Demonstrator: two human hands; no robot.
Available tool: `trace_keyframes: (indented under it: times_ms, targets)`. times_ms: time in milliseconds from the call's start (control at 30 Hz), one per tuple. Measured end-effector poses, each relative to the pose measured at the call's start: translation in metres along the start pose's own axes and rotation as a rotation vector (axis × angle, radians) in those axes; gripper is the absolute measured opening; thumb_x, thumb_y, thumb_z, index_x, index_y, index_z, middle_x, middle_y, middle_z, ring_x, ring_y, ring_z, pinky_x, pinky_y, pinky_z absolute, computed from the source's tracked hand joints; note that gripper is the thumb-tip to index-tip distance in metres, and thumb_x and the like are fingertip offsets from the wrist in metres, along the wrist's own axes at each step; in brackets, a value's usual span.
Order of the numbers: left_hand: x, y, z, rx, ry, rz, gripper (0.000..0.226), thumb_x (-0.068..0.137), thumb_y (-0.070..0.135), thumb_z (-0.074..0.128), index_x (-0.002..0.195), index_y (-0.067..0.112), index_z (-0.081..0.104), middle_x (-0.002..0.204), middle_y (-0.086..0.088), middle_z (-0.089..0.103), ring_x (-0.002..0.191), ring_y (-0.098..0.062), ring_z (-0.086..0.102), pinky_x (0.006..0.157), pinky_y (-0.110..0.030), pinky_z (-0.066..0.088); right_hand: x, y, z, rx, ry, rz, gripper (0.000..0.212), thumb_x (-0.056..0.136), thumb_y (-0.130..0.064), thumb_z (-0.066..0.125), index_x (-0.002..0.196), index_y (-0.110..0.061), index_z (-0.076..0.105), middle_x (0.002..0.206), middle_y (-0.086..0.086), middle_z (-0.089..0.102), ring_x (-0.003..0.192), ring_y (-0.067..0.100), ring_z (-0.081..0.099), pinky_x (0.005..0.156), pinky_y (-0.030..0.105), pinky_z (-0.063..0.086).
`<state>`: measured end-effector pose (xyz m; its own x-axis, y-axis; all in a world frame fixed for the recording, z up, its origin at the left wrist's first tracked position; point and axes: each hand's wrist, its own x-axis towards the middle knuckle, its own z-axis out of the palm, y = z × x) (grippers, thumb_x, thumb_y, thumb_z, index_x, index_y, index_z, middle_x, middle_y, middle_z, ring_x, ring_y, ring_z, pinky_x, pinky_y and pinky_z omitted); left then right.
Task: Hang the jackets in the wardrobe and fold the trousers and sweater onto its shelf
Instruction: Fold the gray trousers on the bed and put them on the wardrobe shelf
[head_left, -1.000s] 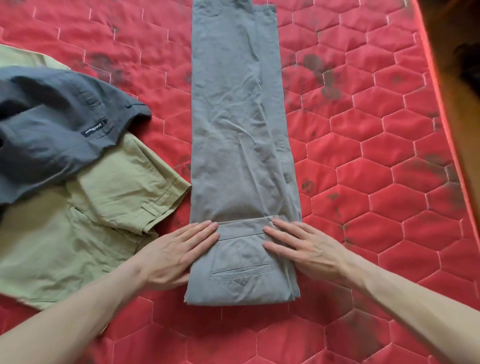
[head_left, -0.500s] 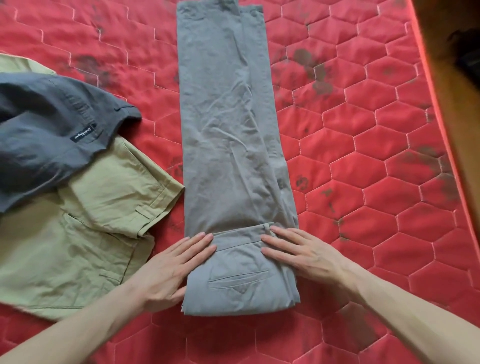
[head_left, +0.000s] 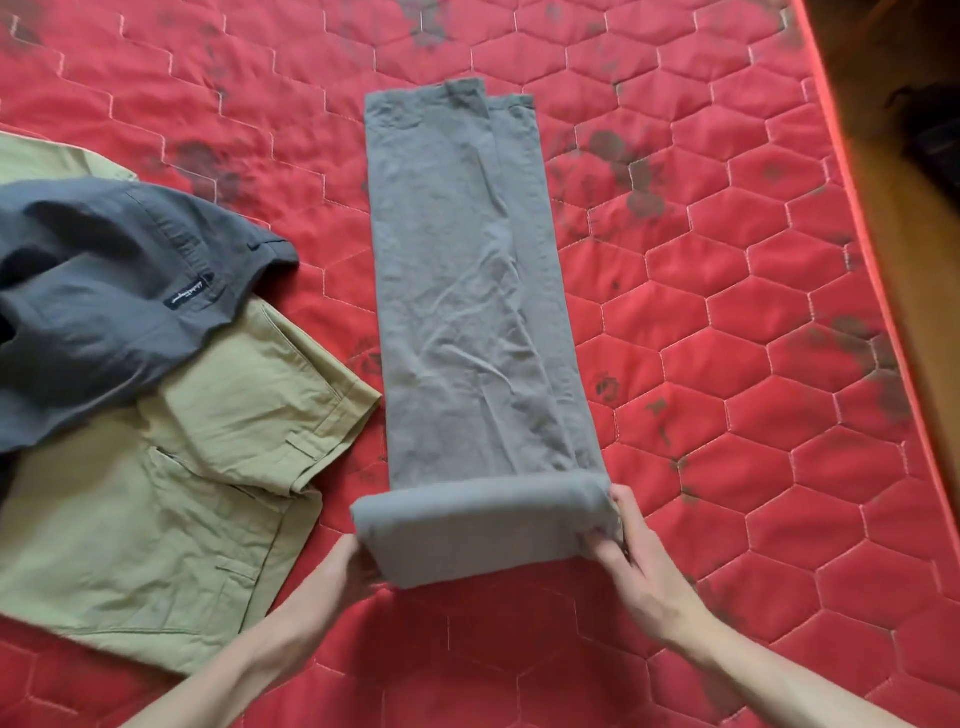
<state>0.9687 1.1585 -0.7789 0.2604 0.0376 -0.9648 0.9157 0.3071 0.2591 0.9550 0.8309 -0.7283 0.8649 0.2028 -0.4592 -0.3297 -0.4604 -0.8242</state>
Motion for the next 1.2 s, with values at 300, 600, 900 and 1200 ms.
trace_keyframes:
  times_ms: [300, 600, 900, 1200]
  targets:
    - [-0.017, -0.016, 0.003, 0.757, 0.049, 0.584, 0.030, 0.094, 0.058, 0.060, 0.109, 0.032, 0.057, 0.106, 0.025, 0.072, 0.101, -0.001, 0.068, 0.092, -0.039, 0.052, 0.054, 0.008, 0.037, -0.123, 0.516, 0.218, 0.036, 0.109, -0.040, 0.047, 0.074, -0.032, 0.042, 0.059, -0.005, 0.043, 0.061, 0.023, 0.040, 0.067, 0.054, 0.039]
    - [-0.031, -0.024, 0.016, 0.852, 0.408, 0.862, 0.052, 0.103, 0.031, 0.058, 0.151, 0.025, 0.040, 0.139, 0.001, 0.054, 0.128, -0.023, 0.054, 0.107, -0.043, 0.045, 0.057, 0.000, 0.049, -0.404, 0.796, 0.161, 0.028, 0.108, -0.021, 0.046, 0.127, -0.010, 0.064, 0.122, 0.016, 0.064, 0.119, 0.038, 0.057, 0.099, 0.046, 0.042]
    - [0.011, -0.010, 0.048, 1.486, 0.339, 1.242, 0.068, 0.105, 0.043, 0.040, 0.165, 0.015, 0.026, 0.173, -0.015, 0.013, 0.161, -0.037, 0.008, 0.127, -0.055, 0.023, 0.090, 0.018, 0.047, -0.804, 0.300, -0.408, 0.062, 0.106, -0.040, 0.046, 0.161, -0.012, 0.037, 0.171, 0.010, 0.026, 0.160, 0.028, 0.018, 0.126, 0.053, 0.026]
    - [0.025, 0.010, 0.027, 1.688, 0.230, 1.244, 0.074, 0.102, 0.056, 0.039, 0.167, 0.024, 0.021, 0.175, -0.011, 0.006, 0.161, -0.038, 0.000, 0.125, -0.060, 0.020, 0.108, 0.037, -0.005, -0.857, 0.018, -0.457, 0.068, 0.108, -0.049, 0.038, 0.166, -0.020, 0.020, 0.175, 0.008, 0.007, 0.162, 0.029, 0.008, 0.126, 0.053, 0.023]
